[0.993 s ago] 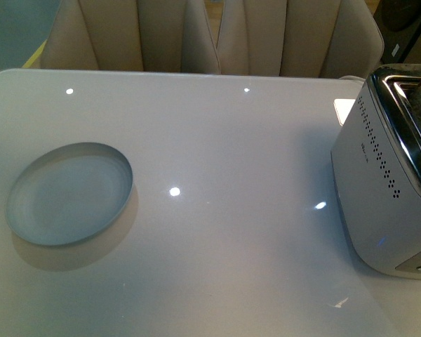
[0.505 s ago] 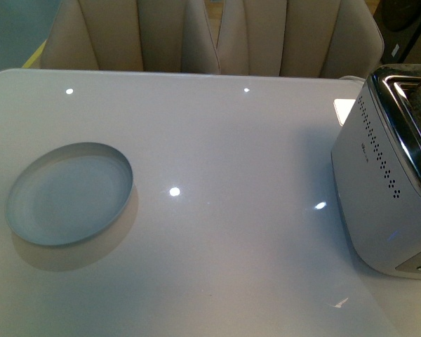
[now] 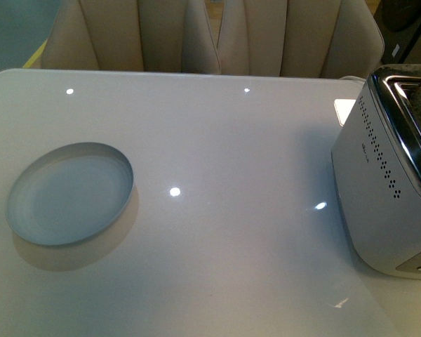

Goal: Left arm holds plate, right arm toasts bread

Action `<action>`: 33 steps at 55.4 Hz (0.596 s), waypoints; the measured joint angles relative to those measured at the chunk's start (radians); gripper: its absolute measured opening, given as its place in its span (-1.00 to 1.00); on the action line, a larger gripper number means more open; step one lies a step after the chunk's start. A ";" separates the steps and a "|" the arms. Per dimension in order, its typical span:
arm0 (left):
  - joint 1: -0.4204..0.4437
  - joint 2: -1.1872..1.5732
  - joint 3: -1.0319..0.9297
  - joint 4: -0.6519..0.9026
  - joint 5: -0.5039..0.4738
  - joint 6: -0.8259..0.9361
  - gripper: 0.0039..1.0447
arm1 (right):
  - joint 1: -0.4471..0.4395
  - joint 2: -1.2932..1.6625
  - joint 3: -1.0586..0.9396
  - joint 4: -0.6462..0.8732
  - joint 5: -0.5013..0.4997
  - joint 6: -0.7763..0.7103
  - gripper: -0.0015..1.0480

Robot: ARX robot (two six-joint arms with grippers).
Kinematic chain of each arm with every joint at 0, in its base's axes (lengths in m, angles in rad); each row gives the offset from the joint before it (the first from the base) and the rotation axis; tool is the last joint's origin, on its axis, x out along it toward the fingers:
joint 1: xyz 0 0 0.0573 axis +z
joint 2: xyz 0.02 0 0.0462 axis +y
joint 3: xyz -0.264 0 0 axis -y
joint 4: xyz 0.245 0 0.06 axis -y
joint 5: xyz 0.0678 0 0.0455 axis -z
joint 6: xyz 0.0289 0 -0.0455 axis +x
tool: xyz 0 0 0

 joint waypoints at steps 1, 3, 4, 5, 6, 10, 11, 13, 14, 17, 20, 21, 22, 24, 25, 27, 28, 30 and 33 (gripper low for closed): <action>0.000 -0.015 -0.003 -0.013 0.000 0.000 -0.94 | 0.000 0.000 0.000 0.000 0.000 0.000 0.83; 0.000 -0.055 -0.010 -0.046 0.000 0.000 -0.94 | 0.000 0.000 0.000 0.000 0.000 0.000 0.83; 0.000 -0.080 -0.014 -0.066 0.000 0.000 -0.94 | 0.000 0.000 0.000 0.000 0.000 0.000 0.83; 0.000 -0.100 -0.018 -0.083 0.000 0.000 -0.94 | 0.000 0.000 0.000 0.000 0.000 0.000 0.83; 0.000 -0.121 -0.020 -0.100 0.000 0.000 -0.94 | 0.000 0.000 0.000 0.000 0.000 0.000 0.83; 0.000 -0.198 -0.030 -0.166 0.000 0.001 -0.94 | 0.000 0.000 0.000 0.000 0.000 0.000 0.83; 0.000 -0.220 -0.033 -0.185 0.000 0.002 -0.94 | 0.000 0.000 0.000 0.000 0.000 0.000 0.83; 0.000 -0.256 -0.034 -0.218 0.000 0.002 -0.94 | 0.000 0.000 0.000 0.000 0.000 0.000 0.83; 0.000 -0.271 -0.034 -0.232 0.000 0.002 -0.94 | 0.000 0.000 0.000 0.000 0.000 0.000 0.83; 0.000 -0.306 -0.034 -0.262 0.000 0.002 -0.94 | 0.000 0.000 0.000 0.000 0.000 0.000 0.83; 0.000 -0.340 -0.034 -0.293 0.000 0.002 -0.94 | 0.000 0.000 0.000 0.000 0.000 0.000 0.83; 0.000 -0.353 -0.034 -0.306 0.000 0.002 -0.94 | 0.000 0.000 0.000 0.000 0.000 0.000 0.83; 0.000 -0.366 -0.034 -0.317 0.000 0.002 -0.94 | 0.000 0.000 0.000 0.000 0.000 0.000 0.83; 0.000 -0.385 -0.035 -0.334 0.000 0.002 -0.94 | 0.000 0.000 0.000 0.000 0.000 0.000 0.83; 0.000 -0.397 -0.035 -0.345 0.000 0.002 -0.94 | 0.000 0.000 0.000 0.000 0.000 0.000 0.83; 0.000 -0.415 -0.035 -0.362 0.000 0.002 -0.94 | 0.000 0.000 0.000 0.000 0.000 0.000 0.83; 0.000 -0.428 -0.035 -0.373 0.000 0.002 -0.94 | 0.000 0.000 0.000 0.000 0.000 0.000 0.83; 0.000 -0.456 -0.035 -0.400 0.000 0.002 -0.94 | 0.000 0.000 0.000 0.000 0.000 0.000 0.83; 0.000 -0.496 -0.035 -0.438 0.000 0.003 -0.94 | 0.000 0.000 0.000 0.000 0.000 0.000 0.83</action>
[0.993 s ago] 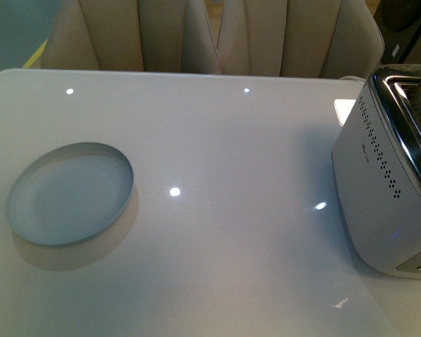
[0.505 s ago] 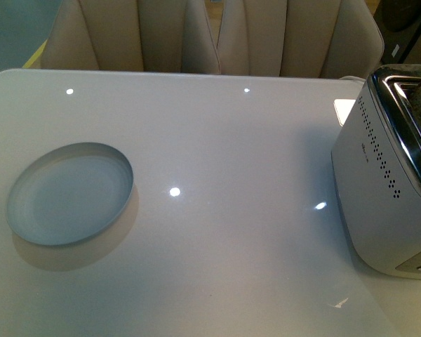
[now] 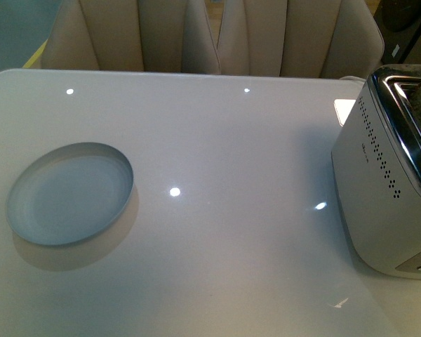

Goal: Left arm holds plate, right arm toasts bread

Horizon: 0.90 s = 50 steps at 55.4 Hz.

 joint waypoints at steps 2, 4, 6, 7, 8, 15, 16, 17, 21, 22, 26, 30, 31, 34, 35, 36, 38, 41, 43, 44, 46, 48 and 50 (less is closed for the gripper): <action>0.000 -0.018 0.000 -0.017 0.000 0.000 -0.94 | 0.000 0.000 0.000 0.000 0.000 0.000 0.83; 0.000 -0.032 0.000 -0.030 0.000 0.000 -0.94 | 0.000 0.000 0.000 0.000 0.000 0.000 0.83; 0.000 -0.050 0.000 -0.048 0.000 0.000 -0.94 | 0.000 0.000 0.000 0.000 0.000 0.000 0.83; 0.000 -0.060 0.000 -0.057 0.000 0.000 -0.94 | 0.000 0.000 0.000 0.000 0.000 0.000 0.83; 0.000 -0.064 0.000 -0.061 0.000 0.000 -0.94 | 0.000 0.000 0.000 0.000 0.000 0.000 0.83; 0.000 -0.119 0.000 -0.115 0.000 0.000 -0.94 | 0.000 0.000 0.000 0.000 0.000 0.000 0.83; 0.000 -0.124 0.000 -0.121 0.000 0.000 -0.94 | 0.000 0.000 0.000 0.000 0.000 0.000 0.83; 0.000 -0.128 0.000 -0.125 0.000 0.000 -0.94 | 0.000 0.000 0.000 0.000 0.000 0.000 0.83; 0.000 -0.157 0.000 -0.153 0.000 0.000 -0.94 | 0.000 0.000 0.000 0.000 0.000 0.000 0.83; 0.000 -0.168 0.000 -0.164 0.000 0.000 -0.94 | 0.000 0.000 0.000 0.000 0.000 0.000 0.83; 0.000 -0.191 0.000 -0.187 0.000 0.000 -0.94 | 0.000 0.000 0.000 0.000 0.000 0.000 0.83; 0.000 -0.211 0.000 -0.206 0.000 0.000 -0.94 | 0.000 0.000 0.000 0.000 0.000 0.000 0.83; 0.000 -0.216 0.000 -0.211 0.000 0.000 -0.94 | 0.000 0.000 0.000 0.000 0.000 0.000 0.83; 0.000 -0.229 0.000 -0.224 0.000 0.000 -0.94 | 0.000 0.000 0.000 0.000 0.000 0.000 0.83; 0.000 -0.234 0.000 -0.230 0.000 0.000 -0.94 | 0.000 0.000 0.000 0.000 0.000 0.000 0.83; 0.000 -0.239 0.000 -0.235 0.000 0.000 -0.94 | 0.000 0.000 0.000 0.000 0.000 0.000 0.83; 0.000 -0.245 0.000 -0.241 0.000 0.000 -0.94 | 0.000 0.000 0.000 0.000 0.000 0.000 0.83; 0.000 -0.257 0.000 -0.253 0.000 0.000 -0.94 | 0.000 0.000 0.000 0.000 0.000 0.000 0.83; 0.000 -0.317 0.000 -0.338 0.000 0.000 -0.94 | 0.000 0.000 0.000 0.000 0.000 0.000 0.83; 0.000 -0.360 0.000 -0.391 0.000 0.000 -0.94 | 0.000 0.000 0.000 0.000 0.000 0.000 0.83; 0.000 -0.407 0.000 -0.420 0.000 0.000 -0.94 | 0.000 0.000 0.000 0.000 0.000 0.000 0.83; 0.000 -0.420 0.000 -0.423 0.000 0.000 -0.94 | 0.000 0.000 0.000 0.000 0.000 0.000 0.83; 0.000 -0.422 0.000 -0.425 0.000 0.000 -0.94 | 0.000 0.000 0.000 0.000 0.000 0.000 0.83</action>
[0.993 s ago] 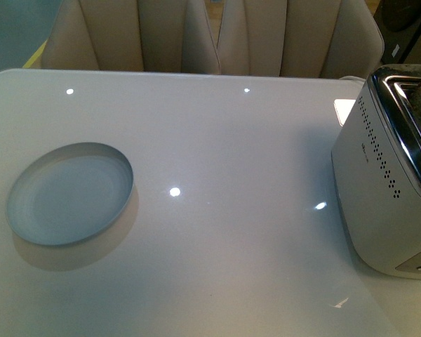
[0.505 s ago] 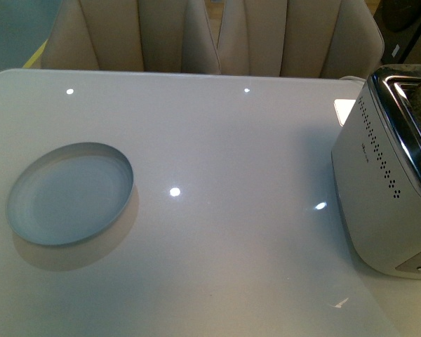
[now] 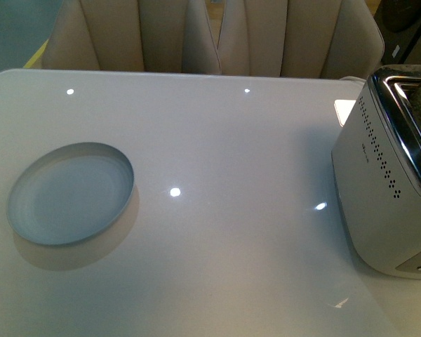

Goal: Left arm holds plate, right arm toasts bread

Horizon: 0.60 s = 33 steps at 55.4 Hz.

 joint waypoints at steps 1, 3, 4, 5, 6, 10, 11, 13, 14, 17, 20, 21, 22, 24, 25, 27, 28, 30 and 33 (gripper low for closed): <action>0.000 -0.001 0.000 -0.001 0.000 0.000 -0.94 | 0.000 0.000 0.000 0.000 0.000 0.000 0.83; 0.000 -0.003 0.000 -0.002 0.000 0.000 -0.94 | 0.000 0.000 0.000 0.000 0.000 0.000 0.83; 0.000 -0.003 0.000 -0.002 0.000 0.000 -0.94 | 0.000 0.000 0.000 0.000 0.000 0.000 0.83; 0.000 -0.003 0.000 -0.002 0.000 0.000 -0.94 | 0.000 0.000 0.000 0.000 0.000 0.000 0.83; 0.000 -0.003 0.000 -0.002 0.000 0.000 -0.94 | 0.000 0.000 0.000 0.000 0.000 0.000 0.83; 0.000 -0.003 0.000 -0.002 0.000 0.000 -0.94 | 0.000 0.000 0.000 0.000 0.000 0.000 0.83; 0.000 -0.003 0.000 -0.002 0.000 0.000 -0.94 | 0.000 0.000 0.000 0.000 0.000 0.000 0.83; 0.000 -0.003 0.000 -0.002 0.000 0.000 -0.94 | 0.000 0.000 0.000 0.000 0.000 0.000 0.83; 0.000 -0.003 0.000 -0.002 0.000 0.000 -0.94 | 0.000 0.000 0.000 0.000 0.000 0.000 0.83; 0.000 -0.003 0.000 -0.002 0.000 0.000 -0.94 | 0.000 0.000 0.000 0.000 0.000 0.000 0.83; 0.000 -0.003 0.000 -0.002 0.000 0.000 -0.81 | 0.000 0.000 0.000 0.000 0.000 0.000 0.83; 0.000 -0.003 0.000 -0.002 0.000 0.000 -0.69 | 0.000 0.000 0.000 0.000 0.000 0.000 0.83; 0.000 -0.003 0.000 -0.002 0.000 0.000 -0.61 | 0.000 0.000 0.000 0.000 0.000 0.000 0.83; 0.000 -0.003 0.000 -0.002 0.000 0.000 -0.44 | 0.000 0.000 0.000 0.000 0.000 0.000 0.83; 0.000 -0.003 0.000 -0.002 0.000 0.000 -0.37 | 0.000 0.000 0.000 0.000 0.000 0.000 0.83; 0.000 -0.003 0.000 -0.002 0.000 0.000 -0.16 | 0.000 0.000 0.000 0.000 0.000 0.000 0.83; 0.000 -0.003 0.000 -0.002 0.000 0.000 -0.08 | 0.000 0.000 0.000 0.000 0.000 0.000 0.83; 0.000 -0.003 0.000 -0.002 0.000 0.000 0.11 | 0.000 0.000 0.000 0.000 0.000 0.000 0.83; 0.000 -0.003 0.000 -0.002 0.000 0.000 0.33 | 0.000 0.000 0.000 0.000 0.000 0.000 0.83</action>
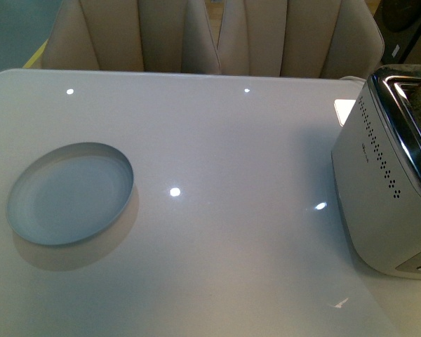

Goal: Left arm holds plate, right arm toasts bread

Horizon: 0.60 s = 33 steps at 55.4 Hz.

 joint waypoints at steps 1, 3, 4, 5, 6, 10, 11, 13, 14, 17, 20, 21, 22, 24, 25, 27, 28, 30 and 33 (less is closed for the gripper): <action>0.000 0.000 0.000 0.000 0.000 0.000 0.38 | 0.000 0.000 0.000 0.000 0.000 0.000 0.83; 0.000 0.000 0.000 0.000 0.000 0.000 0.52 | 0.000 0.000 0.000 0.000 0.000 0.000 0.83; 0.000 0.000 0.000 0.000 0.000 0.000 0.55 | 0.000 0.000 0.000 0.000 0.000 0.000 0.83; 0.000 0.000 0.000 0.000 0.000 0.000 0.62 | 0.000 0.000 0.000 0.000 0.000 0.000 0.83; 0.000 0.000 0.000 0.000 0.000 0.000 0.68 | 0.000 0.000 0.000 0.000 0.000 0.000 0.83; 0.000 0.000 0.000 0.000 0.000 0.000 0.90 | 0.000 0.000 0.000 0.000 0.000 0.000 0.83; 0.000 0.000 0.000 0.000 0.000 0.002 0.90 | 0.000 0.000 0.000 0.000 0.000 0.000 0.83; 0.000 0.000 0.000 0.000 0.000 0.002 0.87 | 0.000 0.000 0.000 0.000 0.000 0.000 0.83; 0.000 0.000 0.000 0.000 0.000 0.002 0.86 | 0.000 0.000 0.000 0.000 0.000 0.000 0.83; 0.000 0.000 0.000 0.000 0.000 0.002 0.87 | 0.000 0.000 0.000 0.000 0.000 0.000 0.83; 0.000 0.000 0.000 0.000 0.000 0.002 0.87 | 0.000 0.000 0.000 0.000 0.000 0.000 0.83; 0.000 0.000 0.000 0.000 0.000 0.002 0.87 | 0.000 0.000 0.000 0.000 0.000 0.000 0.83; 0.000 0.000 0.000 0.000 0.000 0.002 0.87 | 0.000 0.000 0.000 0.000 0.000 0.000 0.83; 0.000 0.000 0.000 0.000 0.000 0.002 0.87 | 0.000 0.000 0.000 0.000 0.000 0.000 0.83; 0.000 0.000 0.000 0.000 0.000 0.002 0.87 | 0.000 0.000 0.000 0.000 0.000 0.000 0.83; 0.000 0.000 0.000 0.000 0.000 0.002 0.87 | 0.000 0.000 0.000 0.000 0.000 0.000 0.83; 0.000 0.000 0.000 0.000 0.000 0.002 0.87 | 0.000 0.000 0.000 0.000 0.000 0.000 0.83; 0.000 0.000 0.000 0.000 0.000 0.002 0.87 | 0.000 0.000 0.000 0.000 0.000 0.000 0.83; 0.000 0.000 0.000 0.000 0.000 0.002 0.87 | 0.000 0.000 0.000 0.000 0.000 0.000 0.83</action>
